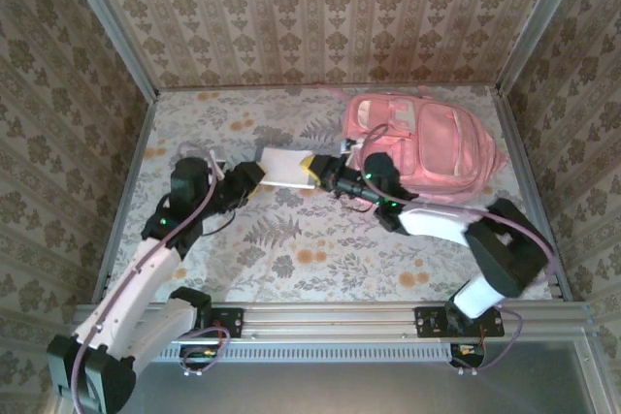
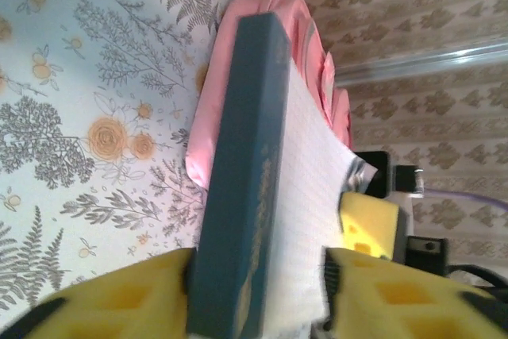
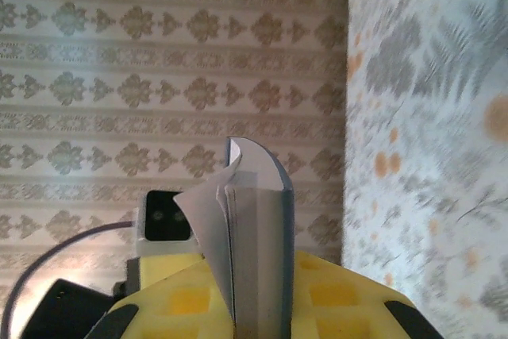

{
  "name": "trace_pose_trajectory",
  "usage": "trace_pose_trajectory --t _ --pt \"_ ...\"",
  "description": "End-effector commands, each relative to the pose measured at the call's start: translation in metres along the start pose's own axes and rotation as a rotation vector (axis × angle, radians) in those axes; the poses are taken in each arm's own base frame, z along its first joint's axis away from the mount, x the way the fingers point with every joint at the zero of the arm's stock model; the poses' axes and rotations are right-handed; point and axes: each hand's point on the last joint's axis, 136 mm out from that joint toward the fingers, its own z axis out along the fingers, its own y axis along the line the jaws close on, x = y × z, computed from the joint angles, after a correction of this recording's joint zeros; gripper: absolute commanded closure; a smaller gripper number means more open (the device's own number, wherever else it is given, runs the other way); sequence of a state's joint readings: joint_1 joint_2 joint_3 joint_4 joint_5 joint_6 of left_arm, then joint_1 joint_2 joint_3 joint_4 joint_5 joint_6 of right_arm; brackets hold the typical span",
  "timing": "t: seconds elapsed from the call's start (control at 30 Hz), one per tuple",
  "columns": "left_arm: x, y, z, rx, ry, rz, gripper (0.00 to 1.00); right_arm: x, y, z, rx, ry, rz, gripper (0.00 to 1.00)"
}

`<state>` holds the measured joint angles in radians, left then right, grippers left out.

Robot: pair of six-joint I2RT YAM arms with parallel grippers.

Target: Pack the student bag

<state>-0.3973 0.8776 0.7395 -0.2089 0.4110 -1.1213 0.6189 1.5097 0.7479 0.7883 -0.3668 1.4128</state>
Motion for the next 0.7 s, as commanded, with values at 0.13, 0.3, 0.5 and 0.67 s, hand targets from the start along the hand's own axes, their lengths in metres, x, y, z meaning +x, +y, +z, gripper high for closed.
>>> trace_pose_trajectory --t 0.13,0.3,0.5,0.67 --pt "-0.001 -0.065 0.047 -0.068 0.151 0.392 0.4 -0.085 0.024 -0.149 0.508 -0.381 -0.368 1.0" --pt "0.016 -0.093 0.133 -0.104 0.299 0.527 0.37 -0.109 0.03 -0.245 0.695 -0.619 -0.46 1.0" --pt "0.013 -0.08 0.221 -0.254 0.37 0.584 0.32 -0.111 0.036 -0.317 0.887 -0.777 -0.55 1.0" --pt "-0.005 -0.043 0.256 -0.394 0.361 0.576 0.32 -0.103 0.045 -0.333 0.887 -0.801 -0.599 1.0"
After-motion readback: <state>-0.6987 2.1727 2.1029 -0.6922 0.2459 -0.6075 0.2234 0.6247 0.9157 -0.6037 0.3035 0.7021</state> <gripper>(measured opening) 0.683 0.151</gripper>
